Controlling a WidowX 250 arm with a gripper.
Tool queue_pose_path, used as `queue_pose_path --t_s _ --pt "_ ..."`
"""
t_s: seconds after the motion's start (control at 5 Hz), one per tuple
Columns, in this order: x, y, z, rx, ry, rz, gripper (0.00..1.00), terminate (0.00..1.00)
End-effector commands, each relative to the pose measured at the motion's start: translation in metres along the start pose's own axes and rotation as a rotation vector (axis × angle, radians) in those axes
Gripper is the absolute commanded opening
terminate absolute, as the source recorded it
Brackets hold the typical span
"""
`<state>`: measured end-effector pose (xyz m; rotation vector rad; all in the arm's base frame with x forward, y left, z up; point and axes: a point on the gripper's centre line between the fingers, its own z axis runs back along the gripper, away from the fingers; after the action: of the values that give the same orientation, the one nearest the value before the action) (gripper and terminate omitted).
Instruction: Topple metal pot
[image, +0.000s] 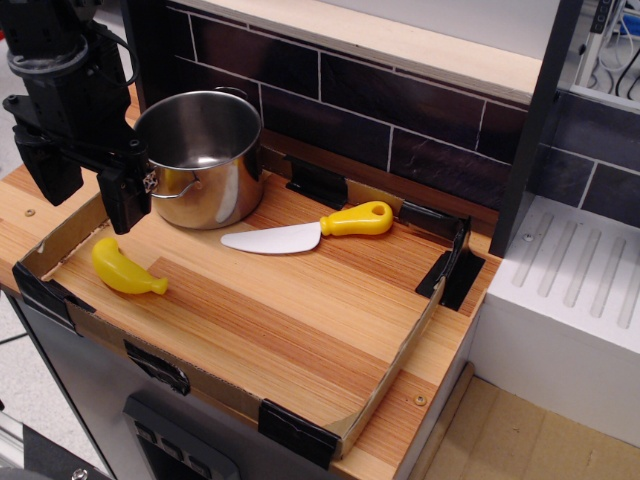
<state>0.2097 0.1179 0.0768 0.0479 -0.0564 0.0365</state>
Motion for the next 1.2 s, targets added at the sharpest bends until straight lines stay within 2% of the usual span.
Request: queue_pose_path --t_s 0.0,0.2,0.4,0.6,1.0 --pt "0.0 0.0 0.0 0.0 0.0 0.0 1.0 0.0" --pt "0.009 0.009 0.012 -0.05 0.002 -0.065 1.0 0.0" --pt "0.024 0.018 0.033 -0.068 -0.054 -0.108 1.0 0.0" --pt "0.044 0.027 0.047 -0.047 -0.089 -0.134 1.0 0.0" --pt "0.088 0.038 0.033 0.027 -0.137 -0.124 1.0 0.0"
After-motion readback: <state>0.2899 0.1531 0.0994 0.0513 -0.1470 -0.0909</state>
